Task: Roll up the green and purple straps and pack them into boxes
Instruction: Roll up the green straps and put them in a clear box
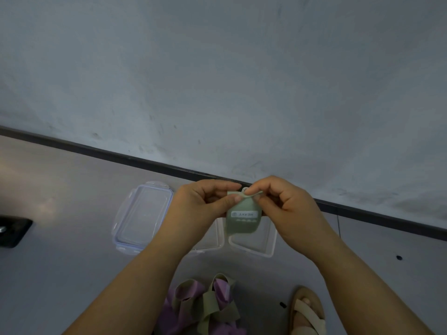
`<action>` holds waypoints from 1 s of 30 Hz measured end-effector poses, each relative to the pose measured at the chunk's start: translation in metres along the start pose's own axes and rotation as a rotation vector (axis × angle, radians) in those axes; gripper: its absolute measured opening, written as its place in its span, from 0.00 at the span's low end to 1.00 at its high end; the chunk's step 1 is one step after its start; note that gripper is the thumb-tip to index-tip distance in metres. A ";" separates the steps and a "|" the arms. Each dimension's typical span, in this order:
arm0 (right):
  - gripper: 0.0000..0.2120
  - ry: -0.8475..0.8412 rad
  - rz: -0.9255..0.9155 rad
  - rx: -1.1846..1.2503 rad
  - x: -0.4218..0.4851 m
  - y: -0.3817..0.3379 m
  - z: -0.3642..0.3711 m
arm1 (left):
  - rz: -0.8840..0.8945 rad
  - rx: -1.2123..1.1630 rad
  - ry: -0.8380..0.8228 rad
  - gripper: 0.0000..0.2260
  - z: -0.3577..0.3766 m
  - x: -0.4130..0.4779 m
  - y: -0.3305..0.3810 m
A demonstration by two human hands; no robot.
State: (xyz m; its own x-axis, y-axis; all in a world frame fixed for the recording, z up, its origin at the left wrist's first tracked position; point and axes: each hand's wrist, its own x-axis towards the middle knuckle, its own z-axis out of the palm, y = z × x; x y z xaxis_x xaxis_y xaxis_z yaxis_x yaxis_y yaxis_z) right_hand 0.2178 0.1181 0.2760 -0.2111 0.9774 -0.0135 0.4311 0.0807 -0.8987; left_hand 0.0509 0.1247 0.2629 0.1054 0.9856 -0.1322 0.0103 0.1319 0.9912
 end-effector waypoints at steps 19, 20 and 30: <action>0.04 0.026 0.199 0.304 0.005 -0.001 0.002 | 0.076 0.114 0.037 0.08 -0.001 0.001 -0.003; 0.04 0.029 0.202 0.321 0.006 0.000 0.002 | 0.074 0.106 0.033 0.08 -0.001 0.001 -0.004; 0.05 0.026 0.232 0.370 0.006 0.001 -0.001 | 0.029 0.059 -0.014 0.08 0.002 0.001 -0.005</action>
State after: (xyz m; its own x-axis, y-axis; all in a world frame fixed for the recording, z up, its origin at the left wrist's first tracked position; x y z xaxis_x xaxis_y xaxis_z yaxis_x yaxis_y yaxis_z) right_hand 0.2176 0.1242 0.2752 -0.1211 0.9663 -0.2270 0.1201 -0.2127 -0.9697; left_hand 0.0527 0.1250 0.2577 0.1204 0.9872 -0.1042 0.0661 0.0967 0.9931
